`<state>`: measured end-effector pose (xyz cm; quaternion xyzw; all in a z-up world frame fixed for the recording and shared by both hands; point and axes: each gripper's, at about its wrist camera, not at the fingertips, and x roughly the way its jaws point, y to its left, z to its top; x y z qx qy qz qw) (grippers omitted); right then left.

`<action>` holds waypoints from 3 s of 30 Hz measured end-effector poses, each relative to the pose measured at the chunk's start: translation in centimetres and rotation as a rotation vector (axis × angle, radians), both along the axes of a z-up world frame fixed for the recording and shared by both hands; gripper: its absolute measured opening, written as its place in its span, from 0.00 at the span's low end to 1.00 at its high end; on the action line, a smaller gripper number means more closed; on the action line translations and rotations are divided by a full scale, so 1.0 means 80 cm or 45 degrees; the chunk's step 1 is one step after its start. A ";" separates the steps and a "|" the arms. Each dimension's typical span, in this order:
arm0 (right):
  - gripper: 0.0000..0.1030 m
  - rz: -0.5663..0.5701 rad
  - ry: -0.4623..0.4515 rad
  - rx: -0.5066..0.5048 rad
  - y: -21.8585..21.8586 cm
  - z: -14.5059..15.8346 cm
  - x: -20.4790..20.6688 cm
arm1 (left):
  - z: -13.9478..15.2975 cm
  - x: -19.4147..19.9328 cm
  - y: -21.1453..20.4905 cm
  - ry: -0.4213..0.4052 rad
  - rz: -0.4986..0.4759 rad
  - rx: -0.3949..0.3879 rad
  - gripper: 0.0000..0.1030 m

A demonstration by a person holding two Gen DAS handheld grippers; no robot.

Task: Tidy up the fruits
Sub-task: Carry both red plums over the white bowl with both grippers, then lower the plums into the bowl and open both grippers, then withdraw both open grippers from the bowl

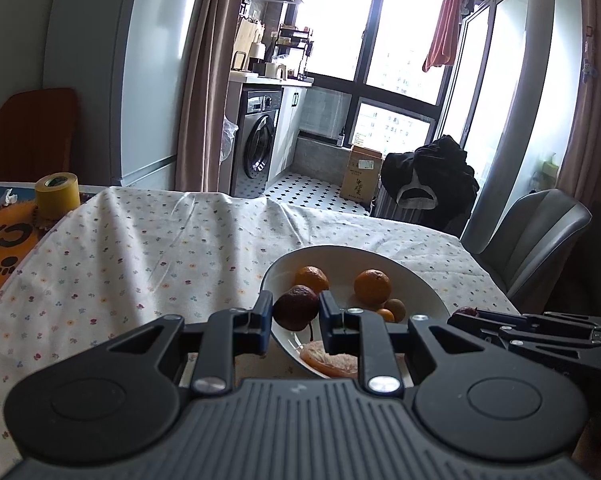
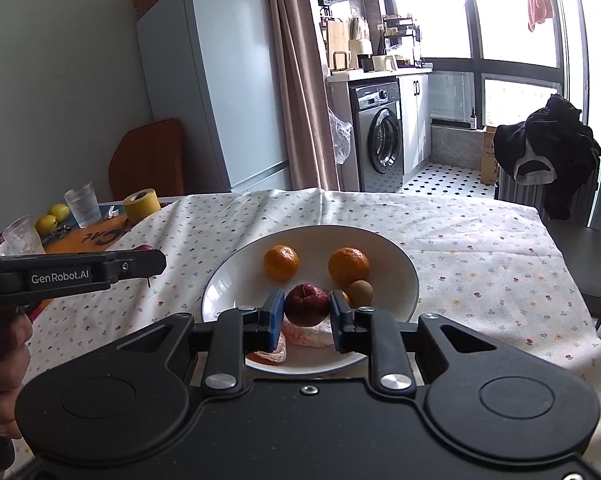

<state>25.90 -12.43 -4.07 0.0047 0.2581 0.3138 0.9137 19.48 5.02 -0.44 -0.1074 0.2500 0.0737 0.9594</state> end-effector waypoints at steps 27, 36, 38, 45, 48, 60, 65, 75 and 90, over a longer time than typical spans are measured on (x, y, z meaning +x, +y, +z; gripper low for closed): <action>0.22 0.001 0.119 0.012 0.022 -0.049 0.063 | -0.050 0.073 0.023 0.134 0.012 -0.033 0.26; 0.22 0.010 0.105 0.010 0.033 -0.042 0.068 | -0.036 0.056 0.034 0.121 0.032 -0.022 0.26; 0.22 0.019 0.096 0.013 0.037 -0.039 0.066 | -0.034 0.050 0.036 0.115 0.037 -0.023 0.27; 0.22 0.056 0.088 0.025 0.054 -0.036 0.062 | -0.035 0.035 0.043 0.121 0.061 -0.019 0.32; 0.22 0.070 0.099 0.028 0.064 -0.038 0.063 | -0.037 0.029 0.051 0.133 0.088 -0.018 0.33; 0.38 0.100 0.097 0.002 0.074 -0.038 0.049 | -0.037 0.022 0.061 0.134 0.135 -0.015 0.51; 0.43 0.068 0.098 -0.008 0.059 -0.035 0.041 | -0.030 0.013 0.056 0.114 0.148 0.002 0.65; 0.67 0.015 0.053 0.033 0.027 -0.010 0.015 | -0.005 -0.021 0.041 0.050 0.192 0.062 0.85; 0.94 -0.011 -0.014 0.061 -0.011 0.012 -0.034 | 0.017 -0.071 0.023 -0.004 0.176 0.088 0.92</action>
